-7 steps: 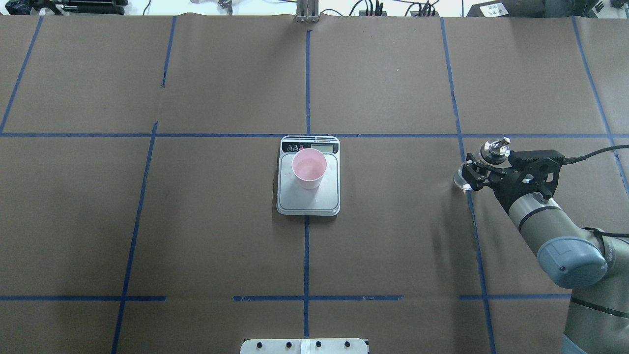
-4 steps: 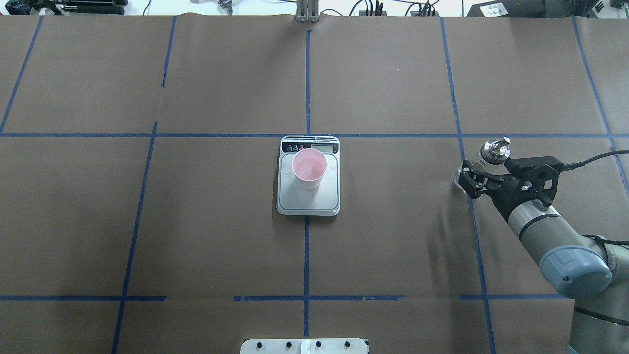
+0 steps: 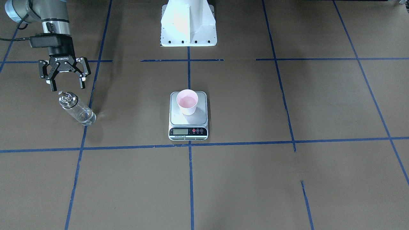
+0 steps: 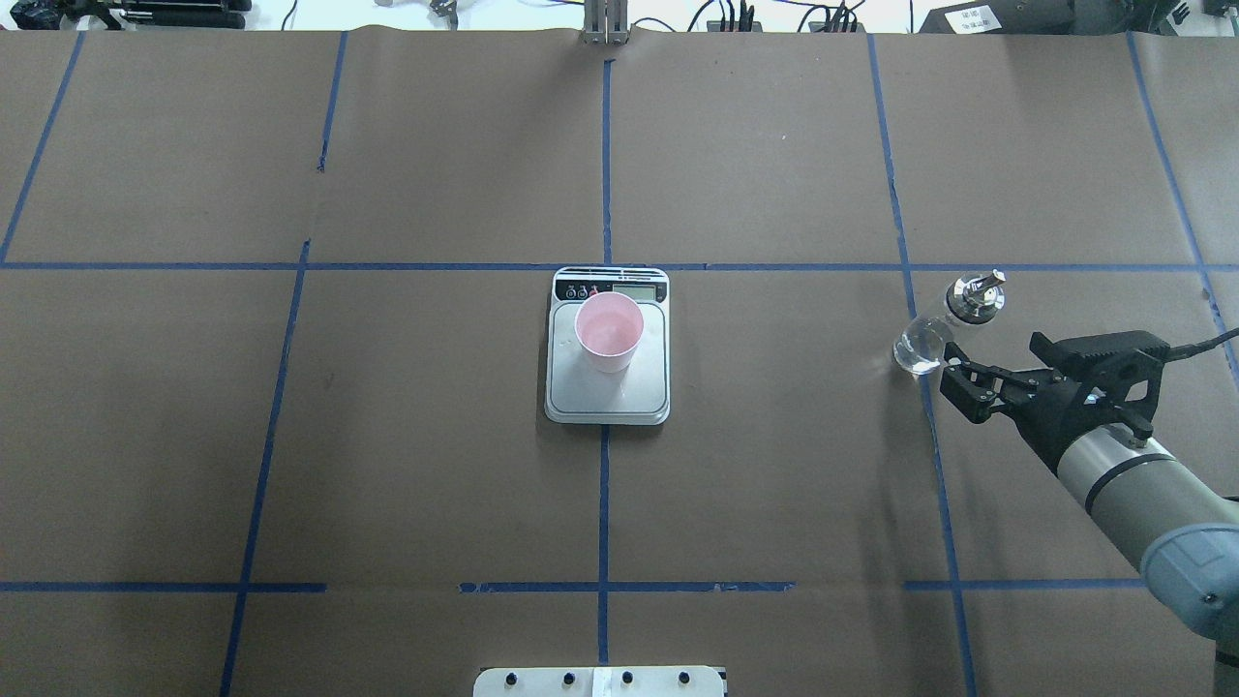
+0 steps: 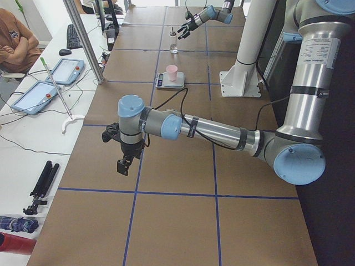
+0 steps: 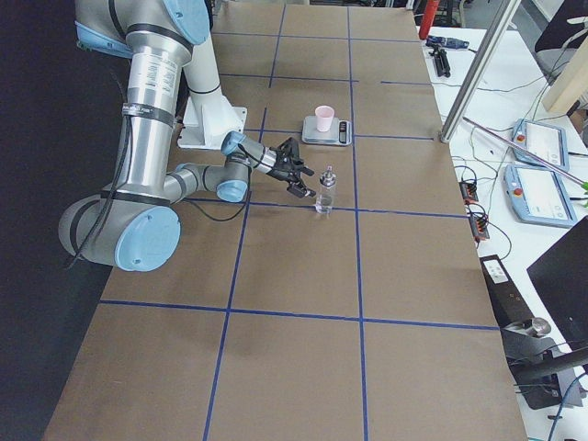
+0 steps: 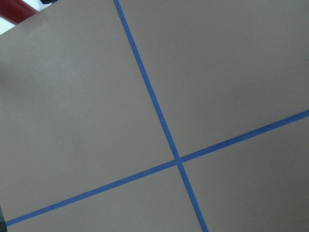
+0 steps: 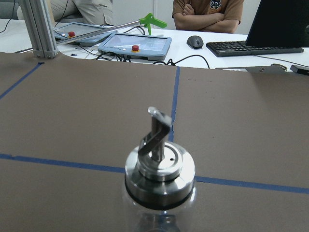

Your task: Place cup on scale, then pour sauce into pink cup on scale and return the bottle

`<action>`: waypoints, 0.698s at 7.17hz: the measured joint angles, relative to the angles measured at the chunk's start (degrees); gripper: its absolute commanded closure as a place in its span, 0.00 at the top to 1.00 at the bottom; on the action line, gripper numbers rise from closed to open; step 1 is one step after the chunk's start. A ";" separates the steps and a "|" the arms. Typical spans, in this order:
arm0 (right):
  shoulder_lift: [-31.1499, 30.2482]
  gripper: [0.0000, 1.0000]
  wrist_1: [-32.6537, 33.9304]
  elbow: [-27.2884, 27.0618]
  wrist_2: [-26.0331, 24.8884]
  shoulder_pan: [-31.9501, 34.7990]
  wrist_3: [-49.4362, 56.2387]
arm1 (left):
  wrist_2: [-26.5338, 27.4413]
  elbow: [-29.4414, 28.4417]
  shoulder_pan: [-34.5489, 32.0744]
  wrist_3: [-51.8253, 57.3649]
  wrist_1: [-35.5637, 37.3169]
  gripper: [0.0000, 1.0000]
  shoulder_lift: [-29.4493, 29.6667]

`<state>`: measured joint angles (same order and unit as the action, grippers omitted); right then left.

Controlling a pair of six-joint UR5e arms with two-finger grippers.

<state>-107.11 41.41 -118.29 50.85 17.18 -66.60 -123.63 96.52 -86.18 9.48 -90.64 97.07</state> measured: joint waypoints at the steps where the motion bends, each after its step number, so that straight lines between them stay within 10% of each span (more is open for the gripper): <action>1: -3.54 1.00 0.08 -4.33 0.85 -0.23 0.04 | -0.02 0.65 -0.20 0.01 1.18 1.00 0.17; 3: -7.84 1.00 2.32 -11.99 4.32 0.95 0.34 | -0.03 1.45 -0.29 0.01 2.46 1.00 0.28; 5: -7.11 1.00 8.24 -16.59 18.70 12.55 3.95 | -0.03 1.55 -0.31 0.01 2.64 1.00 0.45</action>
<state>-114.22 49.66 -134.88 69.56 29.73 -62.66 -123.66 98.06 -86.48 9.49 -88.00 97.52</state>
